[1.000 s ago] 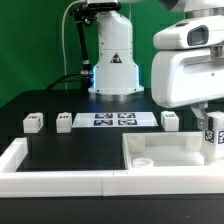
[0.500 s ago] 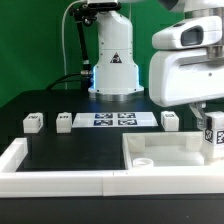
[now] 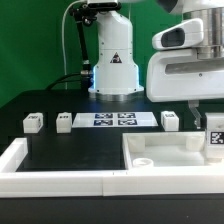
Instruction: Assemble square table
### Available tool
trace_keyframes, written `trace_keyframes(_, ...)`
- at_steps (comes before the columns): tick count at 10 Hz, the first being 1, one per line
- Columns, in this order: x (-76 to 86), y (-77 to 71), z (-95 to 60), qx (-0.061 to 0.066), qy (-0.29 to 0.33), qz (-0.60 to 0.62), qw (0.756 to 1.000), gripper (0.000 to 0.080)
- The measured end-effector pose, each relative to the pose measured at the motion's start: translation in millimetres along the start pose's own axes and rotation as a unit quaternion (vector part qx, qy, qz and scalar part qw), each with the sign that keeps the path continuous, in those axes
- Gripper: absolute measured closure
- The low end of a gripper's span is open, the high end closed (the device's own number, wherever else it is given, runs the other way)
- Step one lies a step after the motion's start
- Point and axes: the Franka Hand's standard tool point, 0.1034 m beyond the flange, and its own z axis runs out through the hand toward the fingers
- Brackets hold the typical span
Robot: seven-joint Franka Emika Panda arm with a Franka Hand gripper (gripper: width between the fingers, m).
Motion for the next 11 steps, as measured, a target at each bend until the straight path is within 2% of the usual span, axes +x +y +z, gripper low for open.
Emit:
trace_keyframes(4, 1.0, 2.0, 0.1, 0.005, -0.005, 0.201, 0.980, 0.0508)
trace_keyframes(7, 1.3, 2.7, 0.2, 0.005, -0.006, 0.259, 0.966, 0.0508)
trace_keyframes(8, 0.9, 2.2, 0.4, 0.006, -0.006, 0.237, 0.971, 0.0508)
trace_keyframes(9, 0.1, 1.2, 0.6, 0.006, -0.007, 0.215, 0.977, 0.0318)
trace_keyframes(10, -1.9, -1.9, 0.7, 0.005, -0.008, 0.204, 0.979, 0.0184)
trace_keyframes(11, -3.4, -4.5, 0.7, 0.006, -0.008, 0.182, 0.983, 0.0184)
